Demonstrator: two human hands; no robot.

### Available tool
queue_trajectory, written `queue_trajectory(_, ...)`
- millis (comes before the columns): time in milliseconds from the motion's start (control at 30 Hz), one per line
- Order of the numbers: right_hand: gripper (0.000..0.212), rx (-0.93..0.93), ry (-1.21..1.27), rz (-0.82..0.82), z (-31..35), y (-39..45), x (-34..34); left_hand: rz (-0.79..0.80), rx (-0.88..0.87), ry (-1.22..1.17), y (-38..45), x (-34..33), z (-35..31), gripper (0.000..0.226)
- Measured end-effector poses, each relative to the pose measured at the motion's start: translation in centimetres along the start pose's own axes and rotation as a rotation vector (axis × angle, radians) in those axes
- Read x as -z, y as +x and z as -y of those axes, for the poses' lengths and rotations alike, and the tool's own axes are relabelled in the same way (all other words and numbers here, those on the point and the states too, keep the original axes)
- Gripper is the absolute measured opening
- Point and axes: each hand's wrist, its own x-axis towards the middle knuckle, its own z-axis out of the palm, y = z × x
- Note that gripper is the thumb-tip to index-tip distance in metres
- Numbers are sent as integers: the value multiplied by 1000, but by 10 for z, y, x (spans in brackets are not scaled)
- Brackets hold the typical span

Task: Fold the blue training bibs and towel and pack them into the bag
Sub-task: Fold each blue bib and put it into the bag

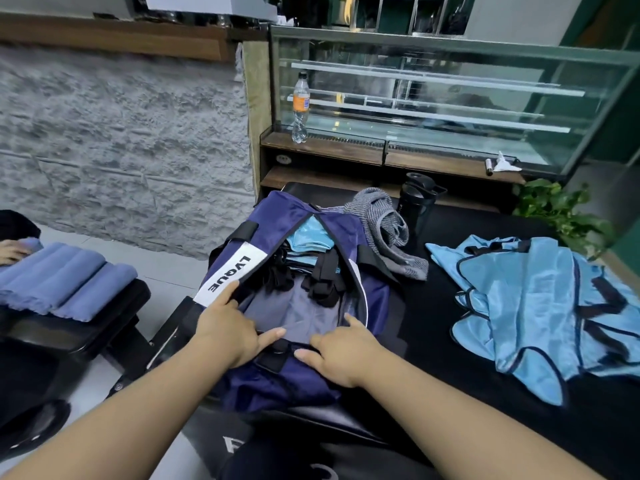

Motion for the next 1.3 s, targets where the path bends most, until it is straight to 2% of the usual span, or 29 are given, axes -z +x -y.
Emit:
queue_trajectory(100,58,39,-22,-77,-4,-3,-8,14,90,8,-4,4,-6,89)
queue_trajectory(167,57,89,-20,-178,-9,-7,-16,-57,109,-48,-8,3,-17,87)
queue_trajectory(233,65,151,32,-284,-16,-16,-23,-231,84,-161,-9,-3,-32,90)
queue_trajectory(300,60,211,110,-441,-23,-27,-32,-435,29,-299,-9,-4,-52,86)
queue_trajectory(367,47,209,163,-610,-34,-38,-45,-643,-30,-483,-10,2,-78,68)
queue_trajectory(400,46,187,219,-641,-40,-44,-51,-718,-59,-580,-11,8,-92,58)
queue_trajectory(533,50,61,357,-719,-70,-67,-71,-834,-245,-918,-15,31,-146,53)
queue_trajectory(667,51,-132,421,-785,-107,-94,-91,-760,-461,-984,-12,28,-195,58)
queue_trajectory(800,45,-468,456,-874,-159,-122,-122,-564,-458,-1032,-3,6,-216,60)
queue_trajectory(900,66,-749,565,-866,-192,-145,-137,-500,-391,-1105,2,-8,-218,58)
queue_trajectory(967,84,-847,701,-801,-205,-152,-138,-475,-341,-1185,5,-10,-219,60)
queue_trajectory(1000,86,-898,721,-764,-211,-151,-137,-454,-319,-1225,6,-10,-219,62)
queue_trajectory(1067,73,-979,662,-705,-219,-146,-135,-425,-308,-1294,6,-9,-217,64)
queue_trajectory(1167,32,-1013,609,-704,-227,-144,-135,-384,-308,-1349,4,-3,-214,62)
queue_trajectory(1233,24,-964,615,-746,-222,-145,-141,-361,-289,-1369,2,-1,-212,60)
queue_trajectory(1300,23,-806,683,-847,-209,-148,-145,-334,-284,-1409,1,0,-212,57)
